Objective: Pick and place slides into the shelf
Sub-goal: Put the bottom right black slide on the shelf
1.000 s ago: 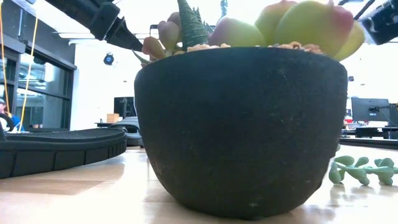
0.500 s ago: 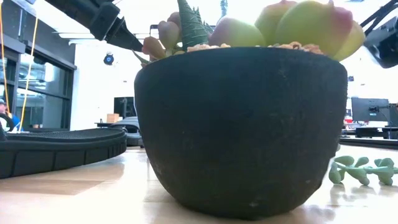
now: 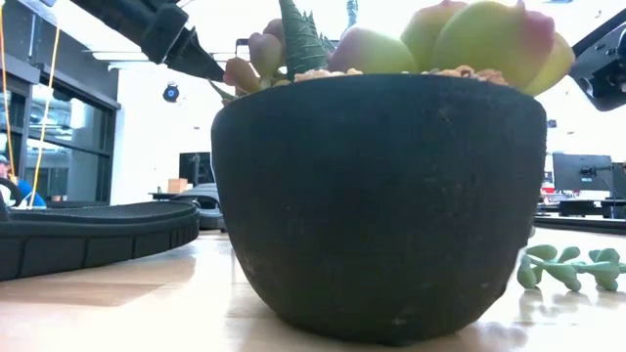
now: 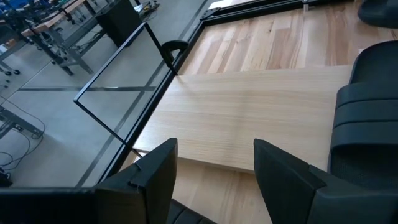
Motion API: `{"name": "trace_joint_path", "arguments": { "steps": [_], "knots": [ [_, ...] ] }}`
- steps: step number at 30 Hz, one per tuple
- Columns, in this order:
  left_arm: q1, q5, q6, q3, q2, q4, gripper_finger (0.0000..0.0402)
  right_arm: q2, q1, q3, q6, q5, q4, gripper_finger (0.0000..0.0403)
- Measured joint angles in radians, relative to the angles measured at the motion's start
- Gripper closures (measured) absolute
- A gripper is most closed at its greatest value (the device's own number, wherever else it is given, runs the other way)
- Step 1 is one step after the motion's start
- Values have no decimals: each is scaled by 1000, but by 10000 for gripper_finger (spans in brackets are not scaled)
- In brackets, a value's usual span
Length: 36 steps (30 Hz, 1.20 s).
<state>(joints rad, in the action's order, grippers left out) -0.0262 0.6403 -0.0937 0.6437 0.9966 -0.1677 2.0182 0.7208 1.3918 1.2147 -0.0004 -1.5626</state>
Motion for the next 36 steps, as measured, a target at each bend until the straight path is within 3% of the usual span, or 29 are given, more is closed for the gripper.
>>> {"name": "trace_joint_path", "arguments": {
  "steps": [6, 14, 26, 36],
  "knots": [
    [0, 0, 6, 0, 0, 0, 206, 0, 0, 0, -15, 18, -11, 395],
    [0, 0, 12, 0, 0, 1, 206, -39, 0, 0, -36, 98, -7, 399],
    [0, 0, 13, 0, 0, 1, 206, -215, -5, 0, -11, 285, -8, 402],
    [0, -6, 29, 0, 0, 1, 206, -330, -83, 0, -94, 469, -8, 402]
  ]
}}
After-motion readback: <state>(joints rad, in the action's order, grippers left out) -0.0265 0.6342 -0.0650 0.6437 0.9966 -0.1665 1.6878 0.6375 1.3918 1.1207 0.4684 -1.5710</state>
